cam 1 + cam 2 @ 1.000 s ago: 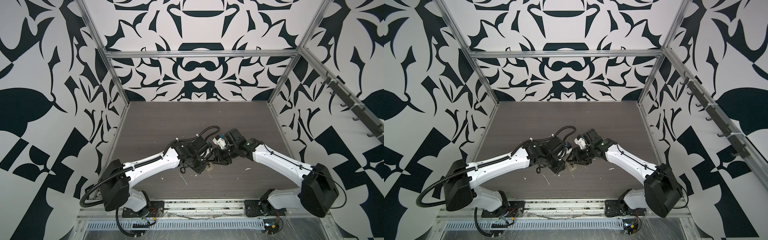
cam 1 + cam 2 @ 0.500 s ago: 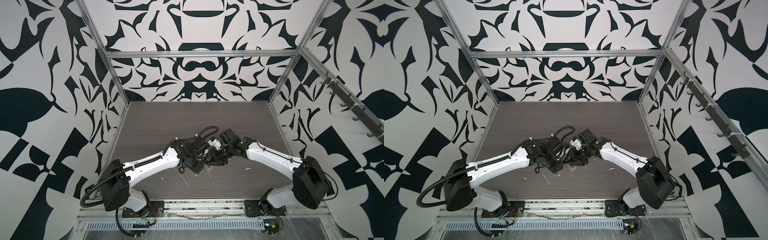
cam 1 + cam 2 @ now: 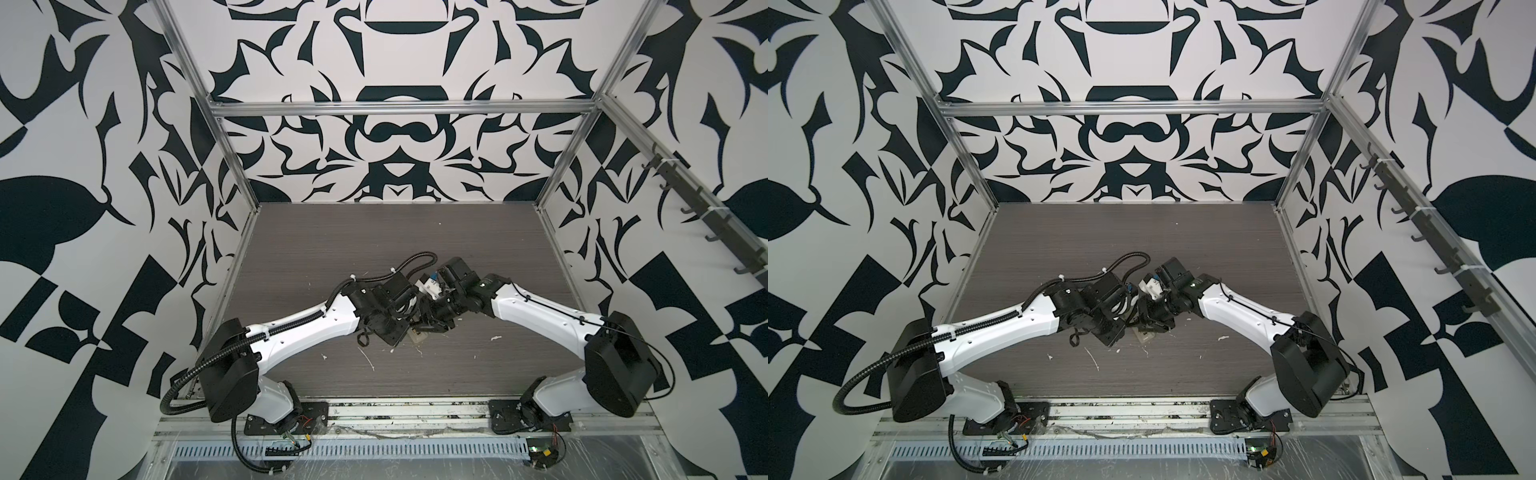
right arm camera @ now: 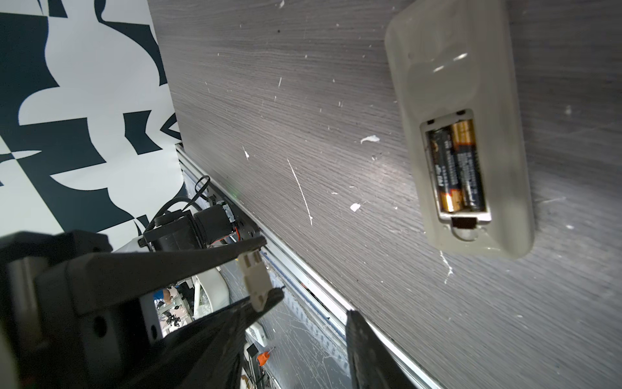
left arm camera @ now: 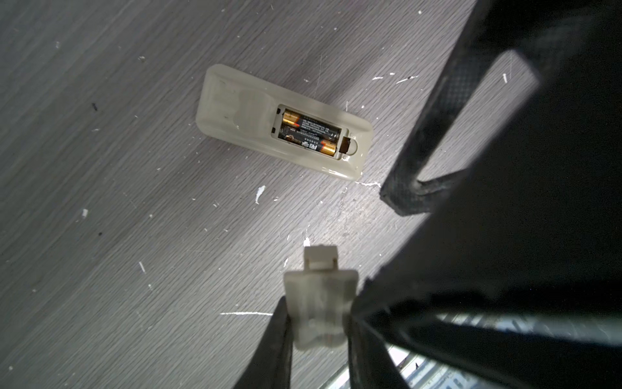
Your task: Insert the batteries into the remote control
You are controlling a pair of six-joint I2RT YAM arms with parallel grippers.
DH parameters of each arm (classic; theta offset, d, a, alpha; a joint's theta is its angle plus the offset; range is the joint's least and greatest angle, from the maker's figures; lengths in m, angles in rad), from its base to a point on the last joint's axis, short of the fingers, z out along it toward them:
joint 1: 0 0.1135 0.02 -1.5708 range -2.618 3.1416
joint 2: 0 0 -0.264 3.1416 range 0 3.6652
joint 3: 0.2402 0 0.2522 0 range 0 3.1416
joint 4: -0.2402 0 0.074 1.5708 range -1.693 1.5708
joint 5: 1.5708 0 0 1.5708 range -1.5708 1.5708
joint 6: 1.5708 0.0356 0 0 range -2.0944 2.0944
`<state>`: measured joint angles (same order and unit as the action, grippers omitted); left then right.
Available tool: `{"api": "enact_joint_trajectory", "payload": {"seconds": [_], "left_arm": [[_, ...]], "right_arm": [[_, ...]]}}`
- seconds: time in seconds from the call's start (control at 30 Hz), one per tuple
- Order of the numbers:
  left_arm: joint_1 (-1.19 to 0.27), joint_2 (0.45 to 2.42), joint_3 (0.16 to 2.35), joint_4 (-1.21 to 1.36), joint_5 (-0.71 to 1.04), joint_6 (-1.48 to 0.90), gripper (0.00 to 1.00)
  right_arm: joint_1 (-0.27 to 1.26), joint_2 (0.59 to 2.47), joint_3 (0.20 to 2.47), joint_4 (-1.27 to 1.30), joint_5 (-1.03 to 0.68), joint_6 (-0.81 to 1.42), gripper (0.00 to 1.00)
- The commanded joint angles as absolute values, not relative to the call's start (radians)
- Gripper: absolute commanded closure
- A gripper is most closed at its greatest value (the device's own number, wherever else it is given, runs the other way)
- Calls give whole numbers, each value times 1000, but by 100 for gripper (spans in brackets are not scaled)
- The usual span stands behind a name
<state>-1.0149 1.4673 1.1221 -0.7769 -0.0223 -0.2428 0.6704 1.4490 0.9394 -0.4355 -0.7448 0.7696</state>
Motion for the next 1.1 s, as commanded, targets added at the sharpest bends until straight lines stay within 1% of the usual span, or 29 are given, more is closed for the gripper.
{"api": "enact_joint_trajectory", "payload": {"seconds": [0.0,0.23,0.37,0.47,0.73,0.93,1.07], "left_arm": [[-1034,1474,1131,-762,23,-174,80],[-1034,1476,1137,-756,80,-156,77],[-1034,1470,1132,-757,92,-148,77],[-1035,1464,1128,-758,98,-147,77],[-1035,1453,1124,-772,112,-145,78],[-1034,1445,1118,-763,113,-154,79],[-1034,1436,1111,-747,115,-166,80]], "right_arm": [[680,1422,957,-324,-777,788,48],[680,1446,969,-301,-751,812,48],[680,1449,974,-290,-732,821,51],[680,1447,982,-315,-725,793,52],[674,1423,987,-374,-746,719,53],[639,1361,892,-252,-740,825,53],[635,1342,869,-191,-747,871,53]]}}
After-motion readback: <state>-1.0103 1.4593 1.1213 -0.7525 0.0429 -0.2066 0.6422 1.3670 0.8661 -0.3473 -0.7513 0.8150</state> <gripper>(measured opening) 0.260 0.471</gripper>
